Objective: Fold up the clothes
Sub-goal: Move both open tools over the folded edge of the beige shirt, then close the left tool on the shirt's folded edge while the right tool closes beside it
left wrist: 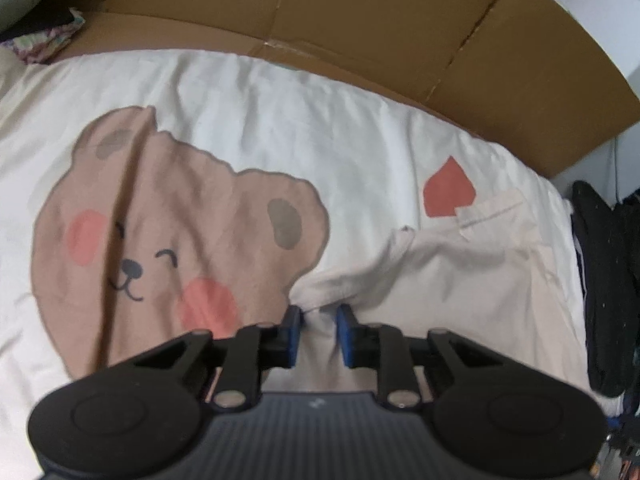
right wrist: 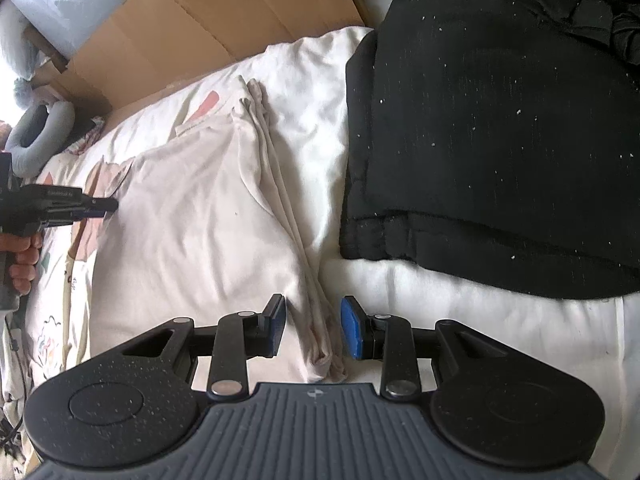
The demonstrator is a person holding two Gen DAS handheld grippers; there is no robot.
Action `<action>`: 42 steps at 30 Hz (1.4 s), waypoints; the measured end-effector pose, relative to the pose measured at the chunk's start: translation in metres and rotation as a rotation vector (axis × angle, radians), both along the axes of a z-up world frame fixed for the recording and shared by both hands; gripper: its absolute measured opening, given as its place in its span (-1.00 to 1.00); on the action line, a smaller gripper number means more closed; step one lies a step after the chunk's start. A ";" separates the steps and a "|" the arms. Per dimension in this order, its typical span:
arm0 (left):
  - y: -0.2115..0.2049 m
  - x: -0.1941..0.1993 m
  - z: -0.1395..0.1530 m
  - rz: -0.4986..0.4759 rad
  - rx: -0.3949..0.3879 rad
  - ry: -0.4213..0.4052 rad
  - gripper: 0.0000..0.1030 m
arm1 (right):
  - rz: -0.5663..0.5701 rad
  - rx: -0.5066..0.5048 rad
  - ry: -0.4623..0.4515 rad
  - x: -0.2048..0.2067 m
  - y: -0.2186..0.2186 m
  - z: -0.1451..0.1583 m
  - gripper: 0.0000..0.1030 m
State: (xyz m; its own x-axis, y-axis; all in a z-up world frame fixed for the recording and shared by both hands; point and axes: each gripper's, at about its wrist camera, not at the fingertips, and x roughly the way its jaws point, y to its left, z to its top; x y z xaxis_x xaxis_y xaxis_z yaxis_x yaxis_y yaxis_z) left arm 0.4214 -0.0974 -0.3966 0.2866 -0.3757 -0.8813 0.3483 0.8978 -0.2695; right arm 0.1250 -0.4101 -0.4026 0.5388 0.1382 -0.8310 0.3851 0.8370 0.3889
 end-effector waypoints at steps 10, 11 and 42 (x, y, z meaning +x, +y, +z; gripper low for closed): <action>0.025 -0.003 0.012 0.105 -0.087 -0.039 -0.55 | 0.020 0.003 0.012 0.000 -0.003 -0.001 -0.33; 0.029 -0.007 0.015 0.102 -0.095 -0.040 -0.54 | 0.018 0.007 0.011 0.000 -0.004 -0.001 -0.33; 0.091 -0.178 -0.019 0.162 -0.383 0.321 -0.24 | 0.164 0.061 0.073 0.009 0.006 -0.009 -0.76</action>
